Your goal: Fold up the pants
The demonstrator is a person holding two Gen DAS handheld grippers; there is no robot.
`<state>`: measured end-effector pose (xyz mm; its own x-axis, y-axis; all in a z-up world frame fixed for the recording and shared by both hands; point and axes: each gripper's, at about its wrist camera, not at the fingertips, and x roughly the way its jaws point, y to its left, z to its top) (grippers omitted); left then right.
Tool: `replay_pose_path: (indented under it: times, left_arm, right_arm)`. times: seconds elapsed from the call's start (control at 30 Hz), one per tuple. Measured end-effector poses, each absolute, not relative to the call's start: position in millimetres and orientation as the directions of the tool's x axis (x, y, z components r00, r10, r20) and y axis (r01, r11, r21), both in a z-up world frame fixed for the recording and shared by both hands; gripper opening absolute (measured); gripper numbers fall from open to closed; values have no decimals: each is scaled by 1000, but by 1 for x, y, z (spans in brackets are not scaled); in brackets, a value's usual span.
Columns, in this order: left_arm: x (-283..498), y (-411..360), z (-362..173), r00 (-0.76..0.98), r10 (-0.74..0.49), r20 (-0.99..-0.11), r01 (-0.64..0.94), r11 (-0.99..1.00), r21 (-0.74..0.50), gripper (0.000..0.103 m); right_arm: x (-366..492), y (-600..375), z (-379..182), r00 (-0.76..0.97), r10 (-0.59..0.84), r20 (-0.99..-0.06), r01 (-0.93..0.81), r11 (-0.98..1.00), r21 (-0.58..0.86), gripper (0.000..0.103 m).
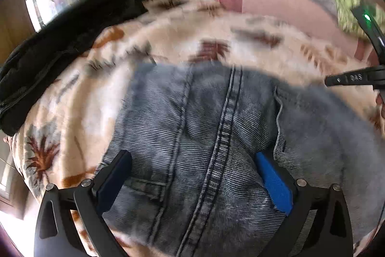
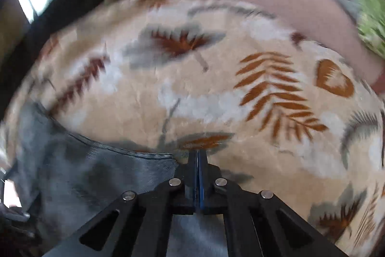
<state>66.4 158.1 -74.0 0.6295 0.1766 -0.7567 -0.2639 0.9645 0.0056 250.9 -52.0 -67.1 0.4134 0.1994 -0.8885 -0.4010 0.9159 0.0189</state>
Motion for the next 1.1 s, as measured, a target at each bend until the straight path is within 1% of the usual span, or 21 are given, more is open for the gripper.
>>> replay_pose_path:
  times: [0.07, 0.1, 0.13, 0.17, 0.2, 0.23, 0.27, 0.3, 0.33, 0.37, 0.47, 0.57, 0.67, 0.77, 0.83, 0.87, 0.9, 0.93, 1.0, 1.07, 1.1]
  left_arm:
    - [50, 161, -49, 714, 283, -641, -334, 942, 43, 101]
    - [44, 161, -40, 731, 345, -589, -375, 924, 76, 101]
    - [43, 162, -37, 721, 388, -574, -402, 909, 109, 101]
    - [49, 163, -44, 673, 411, -615, -408, 900, 154, 101]
    - [64, 164, -70, 553, 391, -735, -364, 908, 209, 101]
    - [69, 167, -94, 464, 331, -822, -325, 927, 190, 101]
    - [61, 177, -99, 495, 278, -824, -360, 928, 97, 103]
    - [56, 189, -98, 505, 225, -833, -391, 920, 12, 103]
    - [57, 197, -96, 477, 175, -861, -390, 920, -28, 103]
    - [55, 201, -87, 476, 169, -863, -402, 915, -42, 102]
    - [40, 199, -50, 549, 279, -788, -448, 894, 5, 101]
    - [45, 182, -20, 614, 258, -746, -384, 923, 3, 101]
    - [74, 150, -5, 637, 241, -733, -279, 958, 72, 101]
    - [118, 120, -20, 604, 268, -750, -171, 964, 206, 101]
    - [152, 120, -71, 438, 374, -818, -155, 927, 341, 102]
    - [161, 127, -95, 362, 362, -859, -143, 932, 333, 103]
    - [160, 142, -104, 387, 278, -879, -180, 958, 224, 103]
    - [159, 149, -102, 384, 238, -892, -198, 965, 173, 103]
    - [160, 150, -94, 365, 233, -902, -193, 966, 172, 103]
    - [159, 149, -88, 356, 243, -902, -204, 962, 179, 103]
    - [156, 148, -81, 361, 254, -897, -218, 958, 184, 103]
  right_arm:
    - [234, -58, -42, 434, 285, -854, -404, 909, 98, 8]
    - [223, -59, -35, 416, 356, -837, -420, 891, 171, 15]
    - [214, -59, -34, 394, 398, -828, -429, 877, 218, 42]
    - [207, -59, -40, 362, 434, -825, -434, 862, 263, 78]
    - [200, -59, -50, 336, 443, -831, -433, 856, 281, 88]
    - [198, -54, -82, 241, 408, -881, -432, 858, 279, 93]
    - [201, -51, -115, 134, 331, -934, -409, 877, 252, 91]
    - [200, -53, -123, 135, 326, -936, -412, 878, 246, 91]
    - [195, -52, -116, 205, 338, -919, -430, 874, 226, 90]
    - [192, -51, -107, 219, 332, -918, -420, 881, 219, 90]
    - [181, -58, -75, 278, 436, -856, -398, 863, 310, 89]
    - [154, -80, -63, 321, 497, -806, -361, 851, 381, 89]
    - [112, -117, -77, 317, 530, -787, -283, 845, 454, 89]
    - [75, -161, -95, 310, 532, -788, -196, 847, 495, 89]
    - [55, -196, -103, 341, 503, -794, -118, 861, 495, 89]
    - [48, -213, -103, 358, 491, -794, -86, 864, 495, 89]
    - [45, -237, -109, 380, 480, -791, -25, 860, 510, 89]
    - [44, -254, -114, 391, 498, -774, 16, 837, 547, 89]
    - [48, -289, -128, 408, 638, -653, 106, 678, 728, 89]
    - [51, -301, -128, 417, 668, -616, 162, 613, 774, 89]
    - [49, -303, -120, 443, 658, -609, 139, 621, 772, 89]
